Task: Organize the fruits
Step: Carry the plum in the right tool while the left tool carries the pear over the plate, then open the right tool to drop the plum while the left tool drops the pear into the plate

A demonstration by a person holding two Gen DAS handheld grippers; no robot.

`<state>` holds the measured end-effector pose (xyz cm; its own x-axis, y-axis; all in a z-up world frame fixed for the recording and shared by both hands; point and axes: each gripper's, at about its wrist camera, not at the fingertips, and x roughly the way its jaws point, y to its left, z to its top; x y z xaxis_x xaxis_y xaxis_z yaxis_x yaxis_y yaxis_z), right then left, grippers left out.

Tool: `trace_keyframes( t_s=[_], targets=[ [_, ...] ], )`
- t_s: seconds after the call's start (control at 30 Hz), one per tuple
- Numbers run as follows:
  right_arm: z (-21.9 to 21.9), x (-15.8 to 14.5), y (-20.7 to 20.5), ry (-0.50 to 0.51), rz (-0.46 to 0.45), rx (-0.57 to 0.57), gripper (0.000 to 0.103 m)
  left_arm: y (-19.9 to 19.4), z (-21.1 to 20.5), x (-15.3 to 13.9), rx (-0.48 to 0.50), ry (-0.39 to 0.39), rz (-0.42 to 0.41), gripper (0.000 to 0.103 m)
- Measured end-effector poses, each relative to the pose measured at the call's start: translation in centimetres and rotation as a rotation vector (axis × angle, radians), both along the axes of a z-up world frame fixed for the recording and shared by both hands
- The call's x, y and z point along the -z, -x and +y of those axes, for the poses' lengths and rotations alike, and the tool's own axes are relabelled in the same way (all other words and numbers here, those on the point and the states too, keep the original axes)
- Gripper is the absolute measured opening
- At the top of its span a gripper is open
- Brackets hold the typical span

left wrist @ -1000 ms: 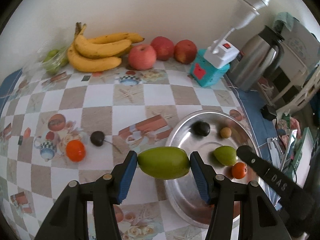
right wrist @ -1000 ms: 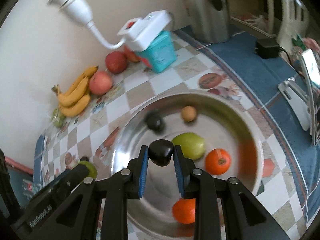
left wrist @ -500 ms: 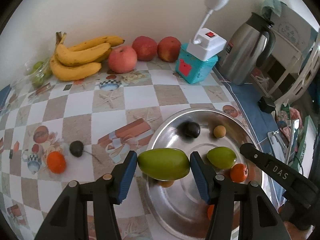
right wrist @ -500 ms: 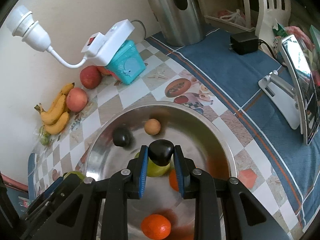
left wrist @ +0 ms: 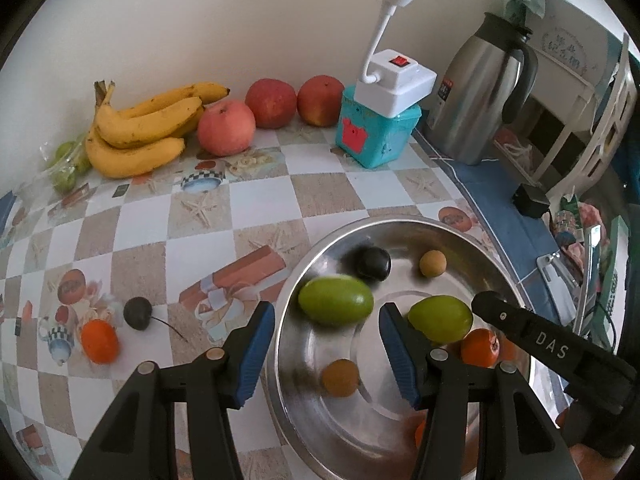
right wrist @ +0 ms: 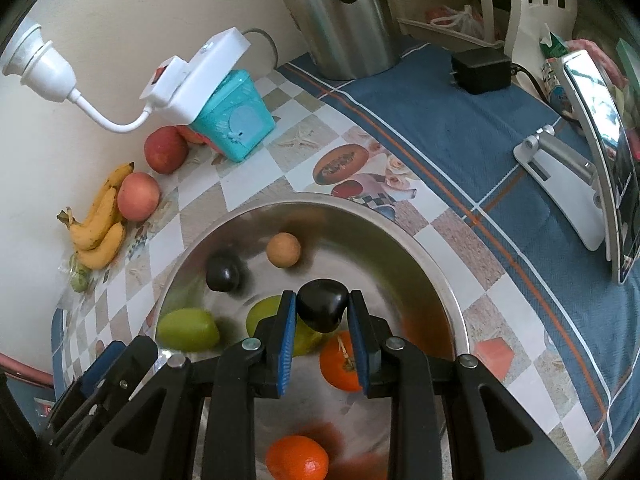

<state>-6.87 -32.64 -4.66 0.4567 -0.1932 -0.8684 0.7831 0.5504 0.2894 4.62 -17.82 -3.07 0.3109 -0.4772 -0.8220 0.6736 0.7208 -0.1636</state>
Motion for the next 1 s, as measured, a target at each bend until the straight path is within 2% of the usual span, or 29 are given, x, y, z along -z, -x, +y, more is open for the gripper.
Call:
trace_keyframes(
  t_s=[0.3,0.33,0.4,0.6,0.7,1.0],
  targets=[
    [0.0,0.1,-0.1,0.000,0.019,0.002,0.028,-0.5,0.7,0.1,-0.033,-0.020,0.042,0.058],
    [0.0,0.1,-0.1,0.003,0.022,0.003,0.030,-0.6,0.7,0.2,-0.037,-0.024,0.050,0.059],
    [0.0,-0.1,-0.1,0.010,0.024,0.007,0.041,-0.7,0.9,0.3,-0.047,-0.032,0.060,0.059],
    [0.2,-0.7,-0.1,0.029,0.032,0.006,0.043,-1.4,1.8,0.5,-0.096,-0.061,0.093,0.064],
    [0.6,-1.0,-0.2,0.036,0.044,-0.004,0.052,-2.1,2.5,0.8,-0.134,-0.079,0.122,0.064],
    [2.8,-1.7,-1.1,0.018,0.102,-0.082,0.053,-3.5,4.9,0.8,-0.226,-0.121,0.173,0.064]
  ],
)
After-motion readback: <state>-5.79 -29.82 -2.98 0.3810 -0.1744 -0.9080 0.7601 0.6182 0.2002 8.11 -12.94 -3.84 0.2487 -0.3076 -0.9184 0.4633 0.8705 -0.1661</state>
